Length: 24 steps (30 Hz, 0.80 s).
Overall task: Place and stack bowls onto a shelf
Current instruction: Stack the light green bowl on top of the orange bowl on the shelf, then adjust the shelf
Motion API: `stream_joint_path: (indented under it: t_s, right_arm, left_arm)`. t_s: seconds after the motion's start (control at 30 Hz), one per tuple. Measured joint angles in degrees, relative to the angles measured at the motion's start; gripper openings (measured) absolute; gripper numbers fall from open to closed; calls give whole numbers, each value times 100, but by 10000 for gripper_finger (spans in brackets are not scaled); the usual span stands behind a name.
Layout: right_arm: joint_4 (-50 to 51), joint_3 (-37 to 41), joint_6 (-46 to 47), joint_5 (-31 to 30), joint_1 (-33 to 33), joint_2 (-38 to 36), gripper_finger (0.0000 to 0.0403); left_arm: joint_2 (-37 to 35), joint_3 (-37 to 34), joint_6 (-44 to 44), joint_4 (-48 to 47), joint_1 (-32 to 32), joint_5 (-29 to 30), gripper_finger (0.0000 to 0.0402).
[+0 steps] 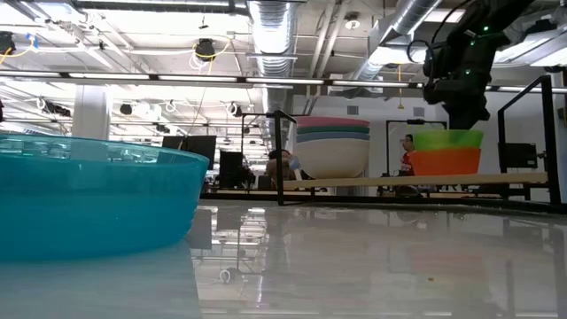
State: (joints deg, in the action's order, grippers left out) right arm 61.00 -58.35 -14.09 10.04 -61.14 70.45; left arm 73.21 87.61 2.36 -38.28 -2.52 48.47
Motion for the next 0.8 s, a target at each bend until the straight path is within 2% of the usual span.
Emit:
stream_joint_path:
  t_s: [0.43,0.8]
  right_arm:
    - [-52,0,-98,13,0,420,25]
    - [-258,-60,78,14,0,418,142]
  left_arm:
    - [0,0,42,-2,0,20,222]
    - [0,0,-49,-2,0,20,222]
